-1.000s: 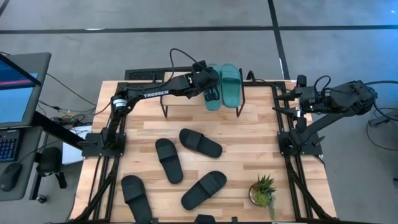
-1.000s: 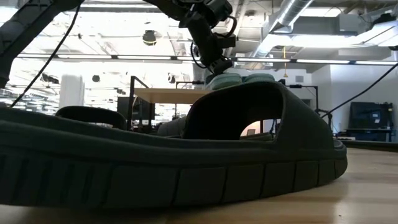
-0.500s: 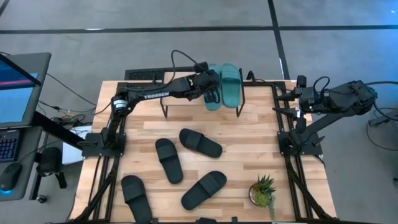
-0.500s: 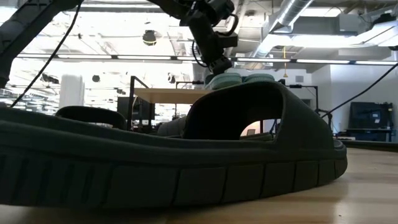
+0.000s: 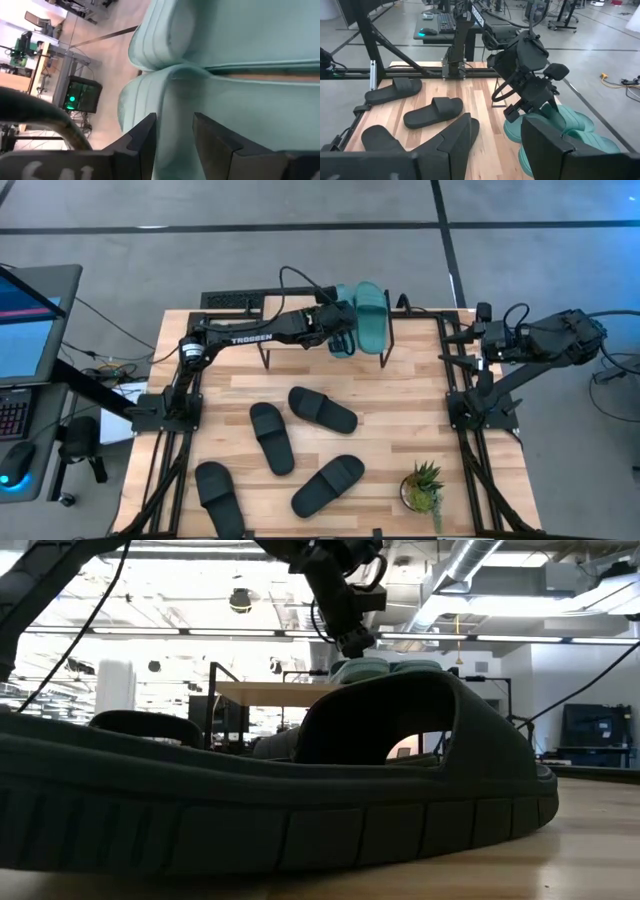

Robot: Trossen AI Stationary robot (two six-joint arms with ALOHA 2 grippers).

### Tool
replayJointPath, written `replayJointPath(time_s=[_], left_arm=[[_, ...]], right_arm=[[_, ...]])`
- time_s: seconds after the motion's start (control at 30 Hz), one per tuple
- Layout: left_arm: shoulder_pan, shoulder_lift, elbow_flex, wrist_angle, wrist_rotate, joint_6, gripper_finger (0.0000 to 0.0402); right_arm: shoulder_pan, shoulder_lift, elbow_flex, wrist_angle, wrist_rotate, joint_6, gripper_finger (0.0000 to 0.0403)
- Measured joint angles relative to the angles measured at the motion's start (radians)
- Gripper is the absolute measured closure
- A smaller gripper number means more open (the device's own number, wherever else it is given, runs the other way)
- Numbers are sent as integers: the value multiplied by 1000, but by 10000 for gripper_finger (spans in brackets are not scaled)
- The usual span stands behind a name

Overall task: Pick and place slides into the shelf
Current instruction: Put the black slipper on the shelf

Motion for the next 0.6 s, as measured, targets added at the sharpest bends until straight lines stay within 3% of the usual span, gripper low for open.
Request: replayJointPath(time_s=[0.6], left_arm=[[-22, -17, 0, -7, -55, -22, 285]], right_arm=[[0, 0, 0, -16, -25, 49, 242]])
